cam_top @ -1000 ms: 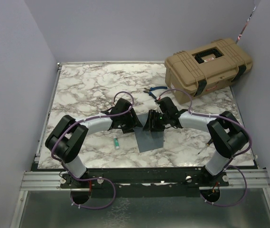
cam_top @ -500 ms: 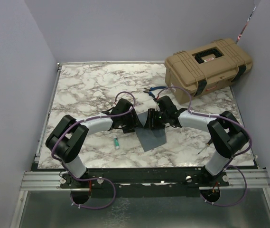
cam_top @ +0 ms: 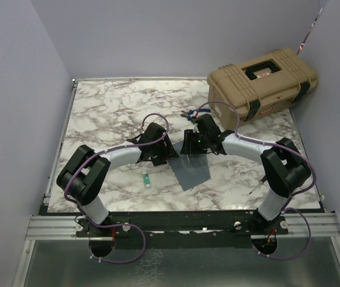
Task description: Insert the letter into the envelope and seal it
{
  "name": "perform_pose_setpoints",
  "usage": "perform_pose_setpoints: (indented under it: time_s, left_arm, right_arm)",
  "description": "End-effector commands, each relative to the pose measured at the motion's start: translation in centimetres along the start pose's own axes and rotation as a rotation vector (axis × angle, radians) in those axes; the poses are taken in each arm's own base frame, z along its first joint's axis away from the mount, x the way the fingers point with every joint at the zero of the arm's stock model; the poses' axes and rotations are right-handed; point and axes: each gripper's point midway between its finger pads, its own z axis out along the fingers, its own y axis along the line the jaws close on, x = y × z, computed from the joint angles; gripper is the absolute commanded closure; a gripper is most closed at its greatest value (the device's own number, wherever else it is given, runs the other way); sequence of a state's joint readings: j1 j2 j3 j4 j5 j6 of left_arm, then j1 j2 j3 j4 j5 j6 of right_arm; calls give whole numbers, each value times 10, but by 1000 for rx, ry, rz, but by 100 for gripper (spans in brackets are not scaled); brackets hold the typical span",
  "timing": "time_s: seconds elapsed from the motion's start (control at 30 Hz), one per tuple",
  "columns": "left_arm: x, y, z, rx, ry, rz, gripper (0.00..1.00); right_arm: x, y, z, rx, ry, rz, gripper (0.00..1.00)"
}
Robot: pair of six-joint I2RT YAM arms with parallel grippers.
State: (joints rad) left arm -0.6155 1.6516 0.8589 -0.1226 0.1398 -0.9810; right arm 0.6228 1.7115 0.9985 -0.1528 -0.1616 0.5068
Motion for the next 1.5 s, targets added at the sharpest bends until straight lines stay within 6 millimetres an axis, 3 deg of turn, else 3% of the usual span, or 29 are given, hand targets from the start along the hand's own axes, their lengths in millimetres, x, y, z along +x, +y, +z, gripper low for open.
perform_pose_setpoints:
  time_s: [0.0,0.23,0.57,1.47]
  left_arm:
    - [-1,36,9,-152,0,2,35]
    - [2,31,15,-137,39,20,36]
    - [-1,23,20,-114,56,63,37]
    - [-38,11,25,-82,12,86,37]
  right_arm:
    - [3,-4,16,24,43,-29,45]
    - [10,-2,24,4,81,-20,42]
    - [27,25,31,-187,142,-1,43]
    - [9,56,30,-325,116,19,45]
